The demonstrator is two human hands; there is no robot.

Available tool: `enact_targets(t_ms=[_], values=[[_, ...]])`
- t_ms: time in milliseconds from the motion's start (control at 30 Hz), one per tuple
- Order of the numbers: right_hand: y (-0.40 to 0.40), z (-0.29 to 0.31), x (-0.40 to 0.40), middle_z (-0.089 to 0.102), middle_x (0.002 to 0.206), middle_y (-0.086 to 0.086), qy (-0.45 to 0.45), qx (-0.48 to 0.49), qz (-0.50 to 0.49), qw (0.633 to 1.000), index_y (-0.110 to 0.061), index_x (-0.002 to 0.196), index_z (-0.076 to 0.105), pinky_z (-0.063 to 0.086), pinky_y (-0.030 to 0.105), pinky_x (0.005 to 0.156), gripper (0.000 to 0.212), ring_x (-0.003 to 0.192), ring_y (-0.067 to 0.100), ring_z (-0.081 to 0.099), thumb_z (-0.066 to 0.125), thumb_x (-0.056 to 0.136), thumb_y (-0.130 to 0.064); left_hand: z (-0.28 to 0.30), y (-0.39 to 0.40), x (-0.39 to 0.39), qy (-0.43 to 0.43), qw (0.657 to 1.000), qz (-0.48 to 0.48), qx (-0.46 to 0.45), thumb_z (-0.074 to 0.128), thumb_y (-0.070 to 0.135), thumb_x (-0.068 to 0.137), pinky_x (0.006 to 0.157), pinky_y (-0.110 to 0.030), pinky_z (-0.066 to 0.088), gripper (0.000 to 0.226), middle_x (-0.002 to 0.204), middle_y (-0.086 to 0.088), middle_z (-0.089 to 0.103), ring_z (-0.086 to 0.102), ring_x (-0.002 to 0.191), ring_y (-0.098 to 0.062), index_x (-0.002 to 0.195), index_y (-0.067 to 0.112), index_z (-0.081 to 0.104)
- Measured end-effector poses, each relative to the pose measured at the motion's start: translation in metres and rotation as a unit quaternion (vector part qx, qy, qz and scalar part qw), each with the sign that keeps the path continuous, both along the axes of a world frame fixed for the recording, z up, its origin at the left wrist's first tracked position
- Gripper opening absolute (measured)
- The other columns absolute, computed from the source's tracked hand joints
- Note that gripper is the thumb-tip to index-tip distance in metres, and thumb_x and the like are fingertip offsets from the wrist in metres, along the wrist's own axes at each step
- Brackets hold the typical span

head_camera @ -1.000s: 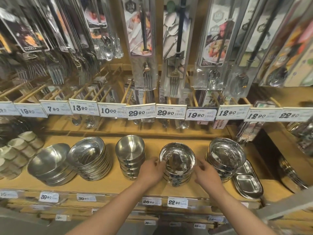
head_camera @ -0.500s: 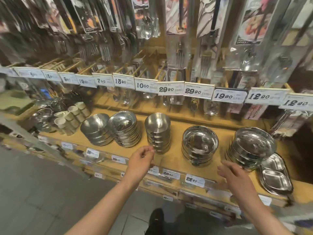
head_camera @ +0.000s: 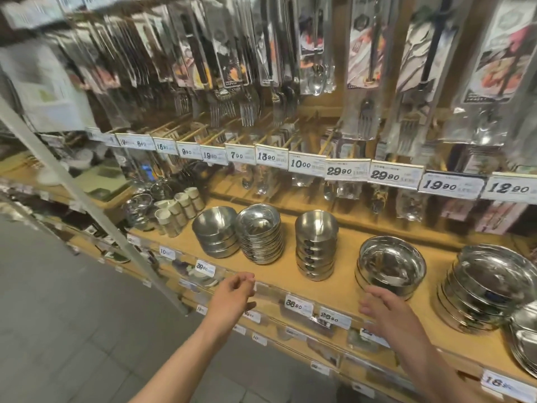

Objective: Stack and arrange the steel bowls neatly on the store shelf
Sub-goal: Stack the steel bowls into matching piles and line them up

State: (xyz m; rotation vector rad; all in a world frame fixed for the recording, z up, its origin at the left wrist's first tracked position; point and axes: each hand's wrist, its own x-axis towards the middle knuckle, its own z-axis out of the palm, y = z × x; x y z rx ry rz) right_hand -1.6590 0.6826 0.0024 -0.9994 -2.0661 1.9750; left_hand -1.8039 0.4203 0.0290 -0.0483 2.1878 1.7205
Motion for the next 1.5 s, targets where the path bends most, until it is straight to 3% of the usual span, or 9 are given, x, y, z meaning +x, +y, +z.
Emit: enact_targets(t_ms=[367,533,800,967,1067,1200,1333,1400,1500], values=[[-0.092,-0.019,-0.109,0.068,0.113,0.001,-0.037,-0.064,0.000,0.997,-0.025,0.112,0.063,0.056,0.024,0.065,0.013,0.101,0.014,0.066,0.059,0.100,-0.028,-0.026,-0.095,-0.110,-0.031,0.999,0.007,0.024,0.059,0.025,0.101,0.070,-0.025,0.057,0.016,0.099,-0.005,0.068,0.066,0.094,-0.017,0.106,0.015,0.070],[-0.148,-0.051,-0.172,0.068,0.115,0.006,-0.058,-0.082,-0.053,0.994,-0.022,0.111,0.066,0.057,0.046,0.091,0.013,0.105,0.024,0.066,0.059,0.100,-0.020,-0.044,-0.134,-0.198,-0.055,0.998,-0.027,0.019,0.058,0.020,0.102,0.075,-0.029,0.057,0.015,0.097,-0.008,0.065,0.065,0.088,-0.019,0.110,0.012,0.067],[-0.229,-0.080,-0.279,0.065,0.113,0.001,-0.074,-0.153,-0.128,0.977,-0.033,0.121,0.062,0.058,0.029,0.059,0.026,0.104,0.029,0.065,0.063,0.097,-0.025,-0.062,-0.159,-0.307,-0.075,0.994,-0.072,-0.023,0.061,0.046,0.097,0.097,-0.046,0.056,0.015,0.119,0.002,0.068,0.065,0.109,-0.019,0.110,0.039,0.064],[-0.257,-0.096,-0.344,0.040,0.147,-0.012,-0.016,-0.176,-0.114,0.978,-0.043,0.146,0.043,0.058,0.040,0.089,0.055,0.134,0.017,0.045,0.062,0.094,-0.036,-0.087,-0.144,-0.347,-0.131,0.986,-0.104,0.024,0.062,0.062,0.085,0.113,-0.051,0.041,0.062,0.141,0.014,0.057,0.054,0.132,-0.015,0.142,0.041,0.052],[-0.274,-0.113,-0.368,0.037,0.156,0.003,0.057,-0.154,-0.172,0.971,-0.029,0.151,0.040,0.035,0.044,0.113,0.064,0.127,0.022,0.049,0.064,0.094,-0.013,-0.102,-0.128,-0.357,-0.142,0.978,-0.124,0.093,0.060,0.053,0.084,0.098,-0.038,0.054,0.041,0.128,0.016,0.070,0.068,0.114,-0.009,0.124,0.047,0.068],[-0.283,-0.119,-0.398,0.039,0.150,0.023,0.079,-0.083,-0.279,0.954,-0.015,0.145,0.049,0.043,0.047,0.102,0.061,0.112,0.033,0.053,0.065,0.090,0.004,-0.122,-0.111,-0.383,-0.146,0.977,-0.104,0.115,0.056,0.039,0.096,0.101,-0.038,0.054,0.037,0.133,0.004,0.068,0.066,0.120,-0.017,0.130,0.031,0.067],[-0.273,-0.122,-0.426,0.040,0.155,0.010,0.056,0.004,-0.268,0.962,-0.040,0.150,0.030,0.039,0.030,0.111,0.072,0.135,0.029,0.048,0.067,0.093,-0.014,-0.119,-0.086,-0.408,-0.139,0.973,-0.148,0.106,0.049,0.040,0.103,0.069,-0.025,0.061,0.029,0.108,0.013,0.077,0.073,0.099,-0.005,0.101,0.047,0.076],[-0.265,-0.121,-0.438,0.043,0.154,0.002,0.078,0.011,-0.262,0.962,-0.040,0.153,0.032,0.036,0.014,0.106,0.068,0.134,0.016,0.049,0.063,0.095,-0.020,-0.119,-0.073,-0.419,-0.124,0.975,-0.157,0.093,0.046,0.041,0.104,0.073,-0.031,0.063,0.029,0.111,0.011,0.077,0.073,0.102,-0.009,0.107,0.046,0.074],[-0.255,-0.120,-0.451,0.047,0.152,-0.006,0.116,0.010,-0.265,0.957,-0.033,0.154,0.034,0.036,0.028,0.113,0.061,0.137,0.012,0.047,0.057,0.099,-0.021,-0.117,-0.059,-0.430,-0.112,0.974,-0.175,0.089,0.043,0.042,0.105,0.092,-0.048,0.058,0.029,0.115,0.002,0.076,0.071,0.110,-0.028,0.116,0.047,0.070]])
